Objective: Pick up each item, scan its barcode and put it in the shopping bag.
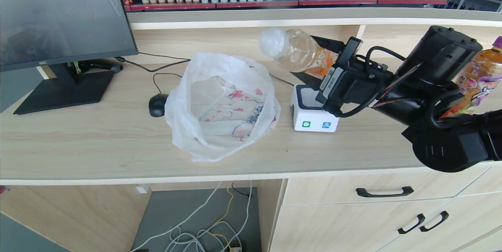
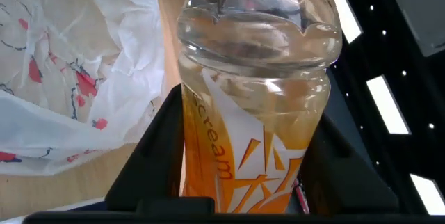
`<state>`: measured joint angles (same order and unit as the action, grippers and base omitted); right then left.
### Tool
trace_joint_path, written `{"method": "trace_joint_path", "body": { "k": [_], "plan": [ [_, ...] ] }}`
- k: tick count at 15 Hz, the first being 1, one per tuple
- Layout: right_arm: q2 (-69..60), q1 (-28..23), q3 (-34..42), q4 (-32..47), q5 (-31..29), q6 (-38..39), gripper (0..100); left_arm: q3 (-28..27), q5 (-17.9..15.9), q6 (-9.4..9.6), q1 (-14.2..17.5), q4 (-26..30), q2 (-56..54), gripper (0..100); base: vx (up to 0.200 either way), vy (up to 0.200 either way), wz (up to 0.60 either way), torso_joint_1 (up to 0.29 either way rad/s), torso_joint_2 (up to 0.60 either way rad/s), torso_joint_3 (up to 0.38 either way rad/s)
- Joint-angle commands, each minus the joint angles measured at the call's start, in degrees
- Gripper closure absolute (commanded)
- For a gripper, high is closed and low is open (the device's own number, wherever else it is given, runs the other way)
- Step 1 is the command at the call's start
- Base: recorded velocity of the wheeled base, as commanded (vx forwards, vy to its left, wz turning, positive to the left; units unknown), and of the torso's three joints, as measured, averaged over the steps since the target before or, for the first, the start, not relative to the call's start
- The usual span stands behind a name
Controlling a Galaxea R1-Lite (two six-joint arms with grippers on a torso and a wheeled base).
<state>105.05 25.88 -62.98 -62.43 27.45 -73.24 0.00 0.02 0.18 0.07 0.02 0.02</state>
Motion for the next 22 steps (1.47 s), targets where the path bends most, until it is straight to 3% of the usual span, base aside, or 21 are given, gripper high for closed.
{"method": "trace_joint_path", "body": {
  "k": [1, 22],
  "plan": [
    [1.83, -0.13, 0.05, 0.03, 0.94, -0.32, 100, 0.0, 0.06, -0.01, 0.01, -0.02, -0.02, 0, 0.0, 0.0, 0.0, 0.0, 0.0, 0.0],
    [3.85, -0.3, 0.93, -0.06, 2.78, -0.32, 100, 0.0, 0.06, -0.01, 0.01, 0.06, -0.02, 0, 0.0, 0.0, 0.0, 0.0, 0.0, 0.0]
  ]
}}
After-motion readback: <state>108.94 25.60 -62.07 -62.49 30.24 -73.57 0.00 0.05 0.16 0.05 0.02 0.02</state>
